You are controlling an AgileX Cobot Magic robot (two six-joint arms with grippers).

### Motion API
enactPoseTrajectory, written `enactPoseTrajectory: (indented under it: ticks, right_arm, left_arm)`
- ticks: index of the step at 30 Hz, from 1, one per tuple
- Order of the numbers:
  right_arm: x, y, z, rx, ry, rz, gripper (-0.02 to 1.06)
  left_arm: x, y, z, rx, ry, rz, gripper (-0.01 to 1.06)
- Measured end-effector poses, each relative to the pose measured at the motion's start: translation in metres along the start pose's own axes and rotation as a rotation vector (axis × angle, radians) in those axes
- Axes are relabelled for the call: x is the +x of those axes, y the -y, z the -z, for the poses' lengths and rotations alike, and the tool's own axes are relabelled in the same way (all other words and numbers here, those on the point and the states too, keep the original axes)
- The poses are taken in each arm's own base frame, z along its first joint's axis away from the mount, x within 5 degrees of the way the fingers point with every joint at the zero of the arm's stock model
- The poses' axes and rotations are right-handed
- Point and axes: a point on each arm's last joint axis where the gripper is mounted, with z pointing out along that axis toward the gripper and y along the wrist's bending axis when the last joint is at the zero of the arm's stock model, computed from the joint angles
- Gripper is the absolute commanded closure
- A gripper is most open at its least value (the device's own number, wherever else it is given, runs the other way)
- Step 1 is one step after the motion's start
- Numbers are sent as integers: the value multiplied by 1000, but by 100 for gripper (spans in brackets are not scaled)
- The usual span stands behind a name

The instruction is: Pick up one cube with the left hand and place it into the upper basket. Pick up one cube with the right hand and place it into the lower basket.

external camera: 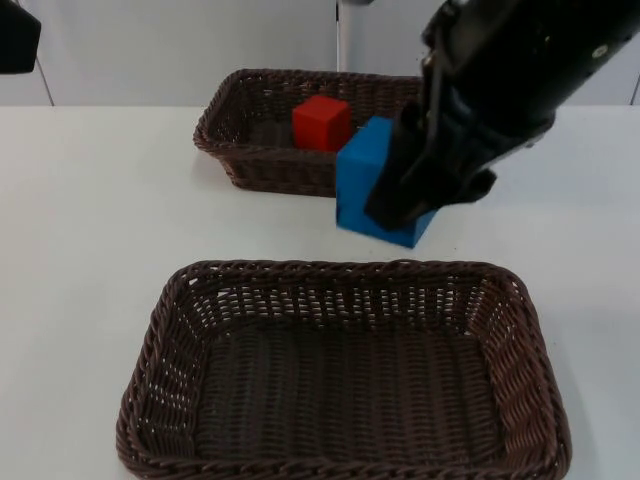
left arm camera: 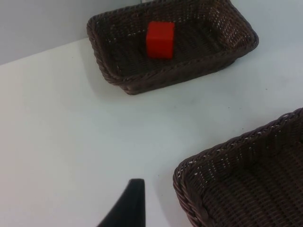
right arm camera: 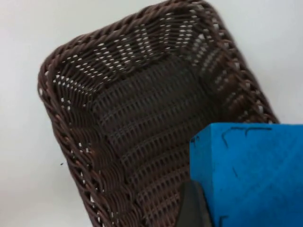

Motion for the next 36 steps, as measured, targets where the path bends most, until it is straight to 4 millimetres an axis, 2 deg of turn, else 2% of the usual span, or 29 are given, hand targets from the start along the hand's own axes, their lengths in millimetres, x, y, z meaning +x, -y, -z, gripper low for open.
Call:
enactPoseTrajectory:
  ticks: [10, 24, 34, 36]
  right_arm:
    - [0, -6, -24, -27, -37, 10, 105]
    - [18, 0, -95, -55, -154, -20, 105]
    - [33, 1, -132, -69, -217, -34, 105]
    - [35, 1, -135, -71, -224, -36, 102]
  left_arm:
    - [0, 0, 0, 4, 1, 5, 0]
    - [0, 0, 0, 4, 1, 5, 0]
    - [0, 0, 0, 4, 2, 6, 0]
    - [0, 0, 0, 4, 2, 6, 0]
